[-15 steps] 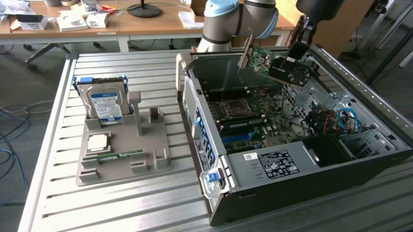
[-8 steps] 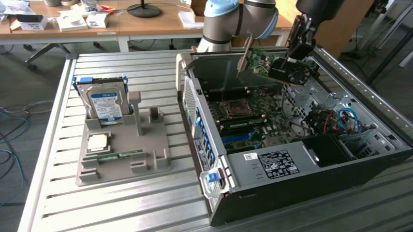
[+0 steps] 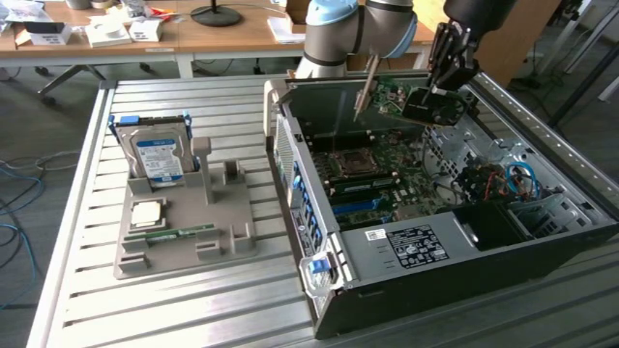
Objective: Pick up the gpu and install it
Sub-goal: 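Insert the gpu into the slot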
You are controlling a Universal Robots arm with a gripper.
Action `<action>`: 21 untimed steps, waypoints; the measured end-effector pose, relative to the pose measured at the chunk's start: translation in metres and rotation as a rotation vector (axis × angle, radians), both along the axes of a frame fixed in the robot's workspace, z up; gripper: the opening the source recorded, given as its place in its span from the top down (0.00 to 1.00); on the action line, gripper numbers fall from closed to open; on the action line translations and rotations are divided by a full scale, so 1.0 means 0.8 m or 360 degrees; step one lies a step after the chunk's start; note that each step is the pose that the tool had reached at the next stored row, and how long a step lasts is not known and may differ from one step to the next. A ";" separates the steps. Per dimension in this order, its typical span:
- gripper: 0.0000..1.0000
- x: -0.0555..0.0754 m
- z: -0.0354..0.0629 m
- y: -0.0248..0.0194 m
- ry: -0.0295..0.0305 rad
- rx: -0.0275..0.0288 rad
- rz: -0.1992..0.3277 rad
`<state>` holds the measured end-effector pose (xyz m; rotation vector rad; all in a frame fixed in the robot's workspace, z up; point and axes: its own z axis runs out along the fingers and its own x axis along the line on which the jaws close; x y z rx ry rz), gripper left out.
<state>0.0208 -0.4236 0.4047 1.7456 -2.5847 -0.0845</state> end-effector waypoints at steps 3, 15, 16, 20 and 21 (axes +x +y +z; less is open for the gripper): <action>0.74 0.000 0.000 0.0000 0.00000 0.00000 0.0073; 0.74 0.000 -0.001 0.0000 0.00000 -0.00001 0.0370; 0.74 0.000 -0.001 0.0000 0.00001 -0.00001 0.0392; 0.74 0.000 -0.001 0.0000 0.00001 0.00000 0.0463; 0.74 0.000 -0.001 0.0000 0.00001 0.00000 0.0466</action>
